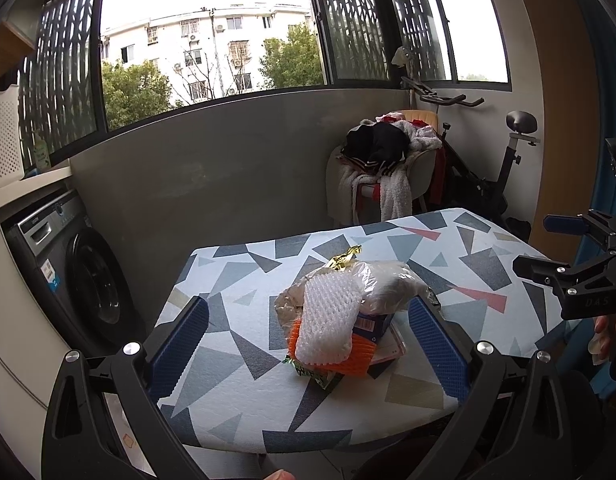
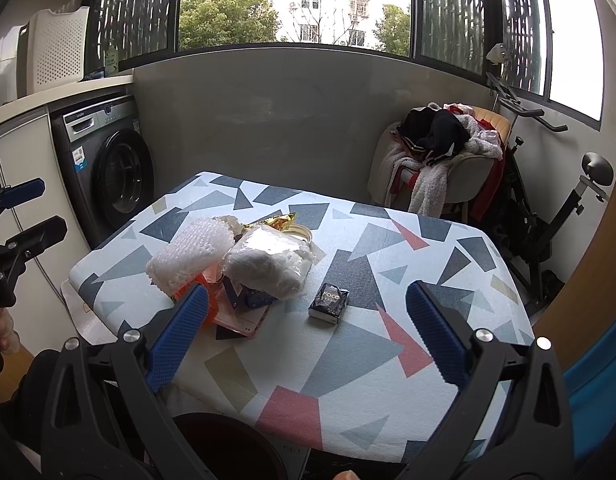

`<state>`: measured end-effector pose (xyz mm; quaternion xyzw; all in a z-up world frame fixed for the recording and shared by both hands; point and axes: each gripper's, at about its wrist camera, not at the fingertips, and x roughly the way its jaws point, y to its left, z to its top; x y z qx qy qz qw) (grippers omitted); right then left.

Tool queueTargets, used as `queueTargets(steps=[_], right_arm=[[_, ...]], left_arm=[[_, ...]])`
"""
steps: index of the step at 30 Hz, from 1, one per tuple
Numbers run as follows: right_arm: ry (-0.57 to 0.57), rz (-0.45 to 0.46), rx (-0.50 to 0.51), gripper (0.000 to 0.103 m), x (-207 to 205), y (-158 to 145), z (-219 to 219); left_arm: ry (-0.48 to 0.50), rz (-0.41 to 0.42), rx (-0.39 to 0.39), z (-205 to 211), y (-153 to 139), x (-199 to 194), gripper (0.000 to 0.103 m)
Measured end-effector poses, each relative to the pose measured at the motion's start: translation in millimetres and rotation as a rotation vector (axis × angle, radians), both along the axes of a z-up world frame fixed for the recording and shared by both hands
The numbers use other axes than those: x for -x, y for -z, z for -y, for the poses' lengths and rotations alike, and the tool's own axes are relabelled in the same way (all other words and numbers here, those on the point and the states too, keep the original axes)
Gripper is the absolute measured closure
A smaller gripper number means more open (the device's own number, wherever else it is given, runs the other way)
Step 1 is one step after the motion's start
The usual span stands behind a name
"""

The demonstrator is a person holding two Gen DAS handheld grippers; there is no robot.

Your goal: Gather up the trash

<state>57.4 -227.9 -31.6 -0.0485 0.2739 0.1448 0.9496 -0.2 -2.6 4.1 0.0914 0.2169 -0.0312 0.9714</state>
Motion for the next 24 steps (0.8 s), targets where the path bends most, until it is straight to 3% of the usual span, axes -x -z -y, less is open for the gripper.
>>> queueTargets(steps=[6, 18, 24], right_arm=[[0.007, -0.003, -0.026, 0.006, 0.1, 4.8, 4.0], [0.022, -0.102, -0.033, 0.006, -17.0, 42.3, 8.6], [0.033, -0.178, -0.028, 0.006, -30.5, 70.0, 9.1]], left_arm=[[0.043, 0.047, 0.008, -0.5, 0.0, 2.9, 0.005], [0.023, 0.005, 0.027, -15.7, 31.3, -12.8, 0.005], [0.002, -0.069, 0.054, -28.7, 55.6, -29.5, 0.005]])
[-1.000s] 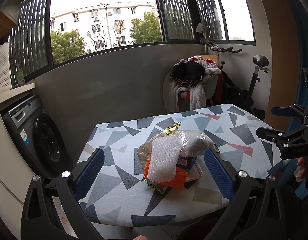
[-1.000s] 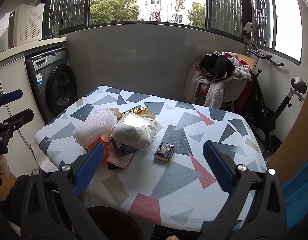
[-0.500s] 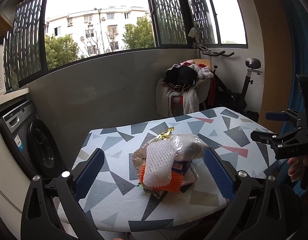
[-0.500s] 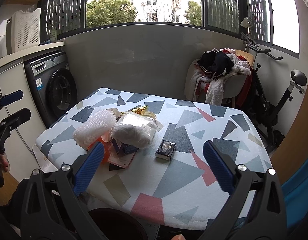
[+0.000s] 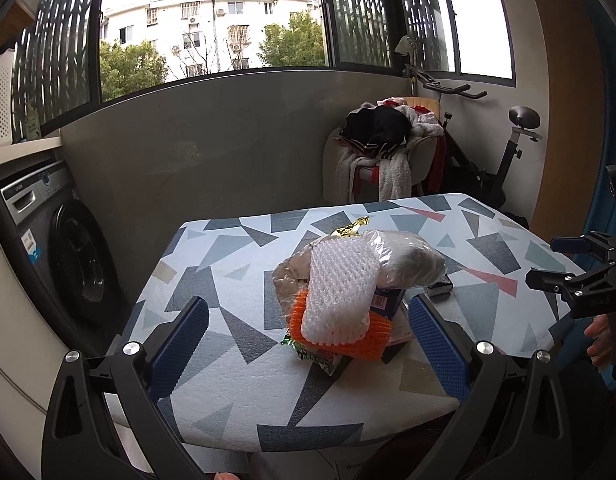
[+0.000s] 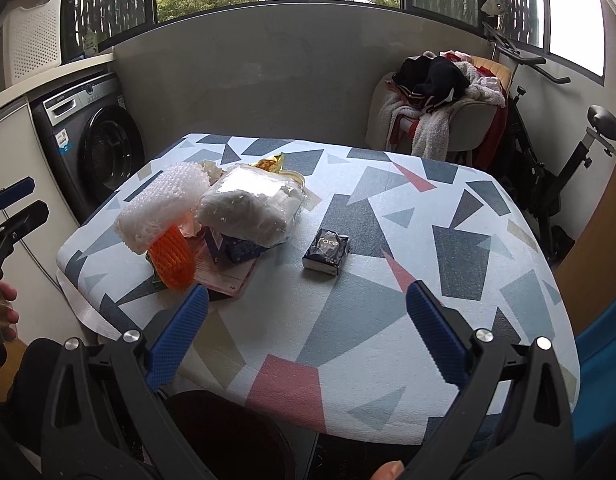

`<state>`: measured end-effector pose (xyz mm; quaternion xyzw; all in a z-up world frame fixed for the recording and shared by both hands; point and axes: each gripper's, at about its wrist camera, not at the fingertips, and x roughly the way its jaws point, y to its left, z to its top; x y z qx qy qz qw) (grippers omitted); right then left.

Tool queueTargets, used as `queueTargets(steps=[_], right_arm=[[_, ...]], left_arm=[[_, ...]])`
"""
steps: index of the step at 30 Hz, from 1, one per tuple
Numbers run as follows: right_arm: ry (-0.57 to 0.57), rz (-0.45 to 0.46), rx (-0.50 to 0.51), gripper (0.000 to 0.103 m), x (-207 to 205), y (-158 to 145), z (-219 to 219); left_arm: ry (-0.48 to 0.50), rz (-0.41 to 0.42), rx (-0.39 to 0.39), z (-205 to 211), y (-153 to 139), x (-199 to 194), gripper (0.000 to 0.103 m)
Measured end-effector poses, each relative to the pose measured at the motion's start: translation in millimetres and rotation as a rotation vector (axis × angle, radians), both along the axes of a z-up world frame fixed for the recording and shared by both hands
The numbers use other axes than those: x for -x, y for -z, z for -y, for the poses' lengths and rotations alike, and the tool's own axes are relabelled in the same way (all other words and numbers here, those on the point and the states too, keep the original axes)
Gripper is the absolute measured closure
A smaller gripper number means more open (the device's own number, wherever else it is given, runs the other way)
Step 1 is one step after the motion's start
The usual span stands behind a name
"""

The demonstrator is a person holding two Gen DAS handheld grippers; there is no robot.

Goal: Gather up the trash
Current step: 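Reach the right tool to the black Face tissue pack and grasp it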

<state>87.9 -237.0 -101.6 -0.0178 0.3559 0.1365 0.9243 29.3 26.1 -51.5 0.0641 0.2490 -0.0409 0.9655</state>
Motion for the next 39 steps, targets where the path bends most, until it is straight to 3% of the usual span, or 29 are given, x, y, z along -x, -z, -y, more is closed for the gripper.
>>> queueTargets(steps=[4, 9, 14, 20, 25, 32, 39], right_arm=[[-0.019, -0.059, -0.051, 0.006, -8.5, 19.9, 1.0], [-0.002, -0.07, 0.031, 0.006, -16.1, 40.6, -2.1], [0.052, -0.088, 0.009, 0.006, -29.2, 56.0, 17.1], [0.008, -0.099, -0.018, 0.006, -50.0, 70.5, 20.3], [0.014, -0.129, -0.035, 0.017, -91.1, 84.5, 12.5], [-0.024, -0.229, 0.0, 0.022, -159.8, 118.5, -16.2], [-0.016, -0.256, -0.011, 0.026, -192.2, 130.0, -27.0]], left_arm=[[0.008, -0.052, 0.037, -7.5, 13.7, -9.8, 0.005], [-0.071, -0.073, 0.022, -16.1, 27.2, -22.1, 0.005], [-0.115, -0.081, 0.026, -27.8, 34.5, -29.6, 0.005], [-0.118, -0.099, 0.029, -33.4, 46.3, -38.6, 0.005], [-0.116, -0.116, 0.059, -38.1, 54.0, -46.7, 0.005], [-0.125, -0.129, 0.084, -45.0, 56.7, -56.1, 0.005], [-0.096, -0.12, 0.099, -39.3, 51.9, -66.4, 0.005]])
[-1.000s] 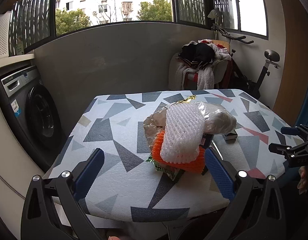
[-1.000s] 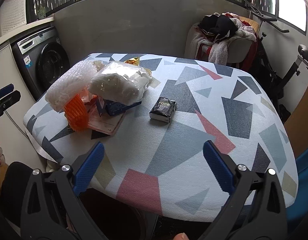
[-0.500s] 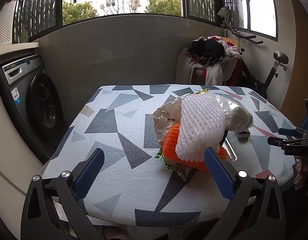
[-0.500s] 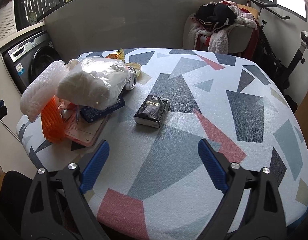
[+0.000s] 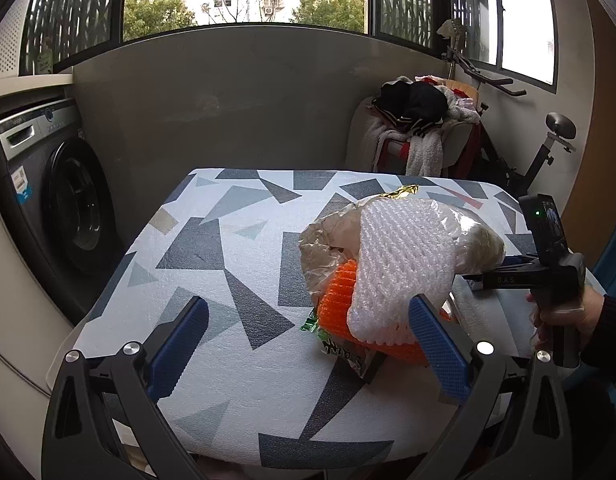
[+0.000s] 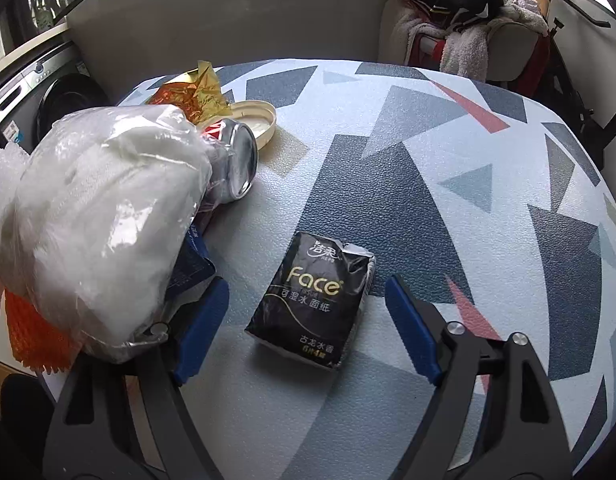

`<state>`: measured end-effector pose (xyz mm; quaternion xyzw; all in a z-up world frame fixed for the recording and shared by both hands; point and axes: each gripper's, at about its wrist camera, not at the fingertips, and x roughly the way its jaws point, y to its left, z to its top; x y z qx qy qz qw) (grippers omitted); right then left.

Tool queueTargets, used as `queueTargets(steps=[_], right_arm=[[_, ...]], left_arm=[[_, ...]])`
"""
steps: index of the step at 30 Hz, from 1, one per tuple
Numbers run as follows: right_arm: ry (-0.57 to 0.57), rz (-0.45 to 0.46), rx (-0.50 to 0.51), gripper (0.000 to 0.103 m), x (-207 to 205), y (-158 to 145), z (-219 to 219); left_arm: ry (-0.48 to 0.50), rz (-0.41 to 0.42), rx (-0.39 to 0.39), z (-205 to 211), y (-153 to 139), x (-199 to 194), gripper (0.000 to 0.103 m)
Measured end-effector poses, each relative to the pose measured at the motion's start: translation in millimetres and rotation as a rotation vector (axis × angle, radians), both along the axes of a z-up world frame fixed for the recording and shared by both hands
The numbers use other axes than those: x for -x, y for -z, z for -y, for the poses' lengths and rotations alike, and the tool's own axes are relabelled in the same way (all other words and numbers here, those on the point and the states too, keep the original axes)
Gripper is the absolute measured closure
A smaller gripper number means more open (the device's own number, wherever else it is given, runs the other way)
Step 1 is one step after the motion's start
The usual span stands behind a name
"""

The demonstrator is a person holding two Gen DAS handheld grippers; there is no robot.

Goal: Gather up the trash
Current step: 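Reach the right tool to the black Face tissue pack and grasp it, then lift the tissue pack with the right tool while the left tool grasps bubble wrap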

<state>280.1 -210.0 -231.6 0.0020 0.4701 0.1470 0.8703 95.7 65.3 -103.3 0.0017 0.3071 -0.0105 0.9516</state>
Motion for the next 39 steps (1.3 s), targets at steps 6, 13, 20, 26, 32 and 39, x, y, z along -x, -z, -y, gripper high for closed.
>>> queueTargets(steps=[6, 13, 20, 26, 32, 39], right_arm=[[-0.034, 0.003, -0.007, 0.064, 11.9, -0.9, 6.0], [0.016, 0.046, -0.017, 0.07, 39.9, -12.6, 35.6], [0.012, 0.107, -0.038, 0.071, 73.6, -29.3, 48.3], [0.028, 0.11, -0.071, 0.071, 94.2, -35.8, 54.6], [0.047, 0.136, -0.09, 0.071, 110.1, -50.0, 60.3], [0.029, 0.183, -0.091, 0.071, 128.1, -70.0, 55.3]], left_arm=[[0.087, -0.001, 0.003, 23.6, -8.4, -22.3, 0.005], [0.131, -0.078, -0.027, 48.1, 0.3, -67.0, 0.005], [0.132, -0.153, 0.019, 50.7, 7.8, -93.0, 0.006], [0.185, -0.205, 0.076, 53.2, 22.6, -95.2, 0.04], [0.229, -0.168, 0.069, 55.5, 15.0, -84.2, 0.072], [0.253, -0.058, 0.023, 59.4, -15.9, -61.8, 0.076]])
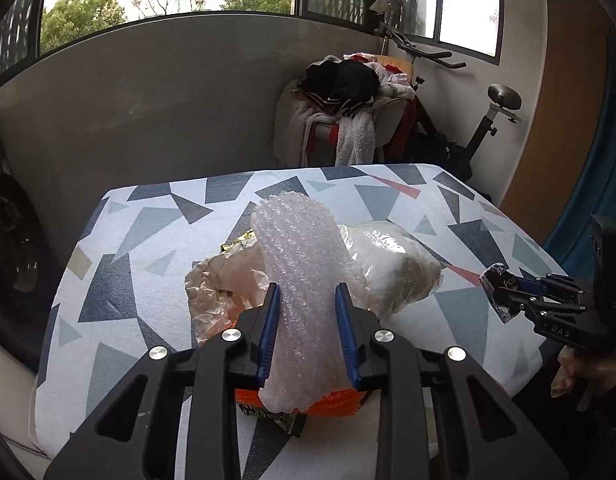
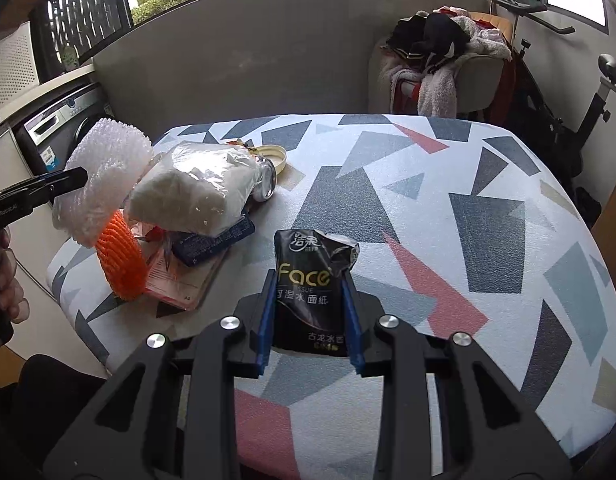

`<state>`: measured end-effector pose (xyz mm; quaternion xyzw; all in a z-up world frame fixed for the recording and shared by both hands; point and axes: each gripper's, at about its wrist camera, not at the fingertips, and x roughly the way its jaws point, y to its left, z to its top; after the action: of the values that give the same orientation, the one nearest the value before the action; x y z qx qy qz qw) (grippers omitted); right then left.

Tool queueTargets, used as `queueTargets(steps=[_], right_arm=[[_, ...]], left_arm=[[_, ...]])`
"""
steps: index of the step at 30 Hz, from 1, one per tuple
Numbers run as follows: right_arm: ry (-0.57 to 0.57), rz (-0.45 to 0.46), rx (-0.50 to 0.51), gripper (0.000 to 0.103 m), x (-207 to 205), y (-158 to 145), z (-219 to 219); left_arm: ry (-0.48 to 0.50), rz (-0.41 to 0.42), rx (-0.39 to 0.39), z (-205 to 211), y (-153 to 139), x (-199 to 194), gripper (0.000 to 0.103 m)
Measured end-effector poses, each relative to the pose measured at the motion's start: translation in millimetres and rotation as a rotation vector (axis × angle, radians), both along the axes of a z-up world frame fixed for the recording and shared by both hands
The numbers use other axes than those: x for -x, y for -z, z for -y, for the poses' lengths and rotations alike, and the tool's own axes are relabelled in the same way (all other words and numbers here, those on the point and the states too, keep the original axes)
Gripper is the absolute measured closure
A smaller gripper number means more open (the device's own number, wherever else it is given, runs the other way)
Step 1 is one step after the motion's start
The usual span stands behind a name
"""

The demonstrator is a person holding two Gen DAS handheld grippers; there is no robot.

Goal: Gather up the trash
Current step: 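Lift the tissue pack with the right tool while the left tool grasps bubble wrap, then carry both items down to the brown bin and open both tools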

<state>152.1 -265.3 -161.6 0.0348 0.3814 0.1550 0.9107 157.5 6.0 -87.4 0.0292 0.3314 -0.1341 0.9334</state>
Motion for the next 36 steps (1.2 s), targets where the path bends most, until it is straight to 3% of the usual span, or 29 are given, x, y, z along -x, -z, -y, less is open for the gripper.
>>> queueTargets(steps=[8, 16, 23, 32, 36], right_arm=[[-0.028, 0.041, -0.017, 0.071, 24.7, -14.9, -7.5], [-0.074, 0.077, -0.034, 0.071, 56.5, -17.7, -17.7], [-0.109, 0.083, -0.039, 0.071, 85.3, -8.2, -27.3], [-0.146, 0.067, -0.032, 0.071, 120.5, 12.1, -31.4], [-0.157, 0.047, -0.035, 0.071, 128.7, 20.0, -31.4]], left_arm=[[0.031, 0.077, 0.031, 1.7, -20.7, 40.3, 0.076], [0.094, 0.102, 0.038, 6.2, -9.5, 99.9, 0.076], [0.153, 0.085, 0.038, 11.5, 18.3, 147.7, 0.076], [0.213, -0.029, 0.008, 26.0, 86.7, 193.1, 0.076], [0.241, -0.08, -0.024, 32.9, 106.5, 200.3, 0.064]])
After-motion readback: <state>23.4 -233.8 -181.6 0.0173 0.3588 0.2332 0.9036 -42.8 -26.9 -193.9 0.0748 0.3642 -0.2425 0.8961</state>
